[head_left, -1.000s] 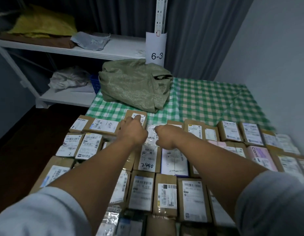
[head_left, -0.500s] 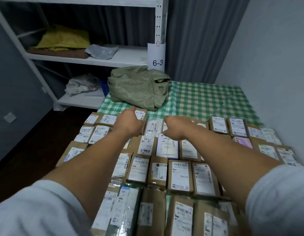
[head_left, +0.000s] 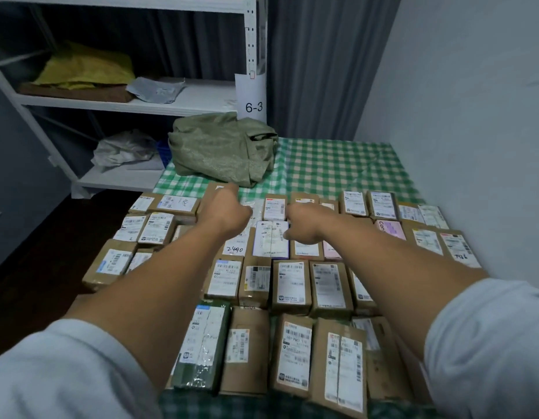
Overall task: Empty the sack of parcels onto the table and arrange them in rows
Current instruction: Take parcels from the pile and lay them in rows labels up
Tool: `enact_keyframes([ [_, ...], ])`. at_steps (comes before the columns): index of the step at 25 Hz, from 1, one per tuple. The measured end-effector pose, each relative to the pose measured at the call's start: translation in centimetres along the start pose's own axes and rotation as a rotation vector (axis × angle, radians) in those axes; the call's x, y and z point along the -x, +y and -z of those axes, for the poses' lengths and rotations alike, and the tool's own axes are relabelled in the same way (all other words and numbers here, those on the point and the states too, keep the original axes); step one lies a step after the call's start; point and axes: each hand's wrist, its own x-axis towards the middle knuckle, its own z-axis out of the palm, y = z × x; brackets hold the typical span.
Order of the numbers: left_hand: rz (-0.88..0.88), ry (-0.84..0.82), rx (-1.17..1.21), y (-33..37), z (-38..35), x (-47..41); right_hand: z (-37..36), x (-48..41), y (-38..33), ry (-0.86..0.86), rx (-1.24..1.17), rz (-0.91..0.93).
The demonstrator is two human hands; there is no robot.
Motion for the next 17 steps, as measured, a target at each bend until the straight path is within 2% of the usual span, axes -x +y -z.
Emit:
enact_keyframes([
  [7,-0.025,-0.193,0.053,-1.0,-4.1,2.5,-3.9,4.4,0.4,-0.098,-0.091,-0.153],
  [13,0.041,-0.372,0.085,-2.8,-10.4,6.6,-10.5,9.3,2.5,-0.333,-0.182,-0.354],
  [17,0.094,-0.465,0.102,-2.4,-16.2,9.5,-14.7,10.7,4.8,-0.413,-0.242,-0.447],
])
